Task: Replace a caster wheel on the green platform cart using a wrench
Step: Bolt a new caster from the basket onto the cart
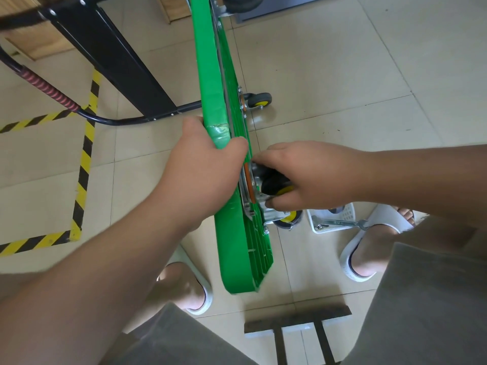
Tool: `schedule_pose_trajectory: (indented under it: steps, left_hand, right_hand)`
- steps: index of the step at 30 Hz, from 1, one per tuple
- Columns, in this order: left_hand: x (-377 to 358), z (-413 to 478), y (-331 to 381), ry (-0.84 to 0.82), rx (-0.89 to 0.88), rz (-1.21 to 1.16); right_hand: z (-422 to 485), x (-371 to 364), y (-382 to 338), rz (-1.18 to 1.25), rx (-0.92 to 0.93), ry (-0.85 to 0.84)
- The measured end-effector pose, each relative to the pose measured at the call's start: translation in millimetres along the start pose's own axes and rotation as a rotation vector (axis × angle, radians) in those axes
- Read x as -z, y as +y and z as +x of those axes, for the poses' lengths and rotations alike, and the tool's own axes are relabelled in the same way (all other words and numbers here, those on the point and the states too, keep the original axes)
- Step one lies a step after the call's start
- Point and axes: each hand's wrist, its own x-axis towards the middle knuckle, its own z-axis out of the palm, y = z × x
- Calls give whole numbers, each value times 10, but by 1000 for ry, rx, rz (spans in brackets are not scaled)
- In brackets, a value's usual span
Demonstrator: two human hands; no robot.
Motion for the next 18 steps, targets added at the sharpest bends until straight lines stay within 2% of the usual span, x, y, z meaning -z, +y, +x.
schedule_pose_trajectory:
  steps: [6, 12, 18]
  left_hand:
    - [17, -72, 7, -96, -3, 104]
    - [68, -76, 40, -201, -4, 305]
    - [60, -84, 87, -158, -48, 511]
  right_hand:
    - [7, -22, 8, 20, 7, 15]
    - [12, -31, 22, 26, 0, 19]
    - [12, -29, 10, 18, -3, 30]
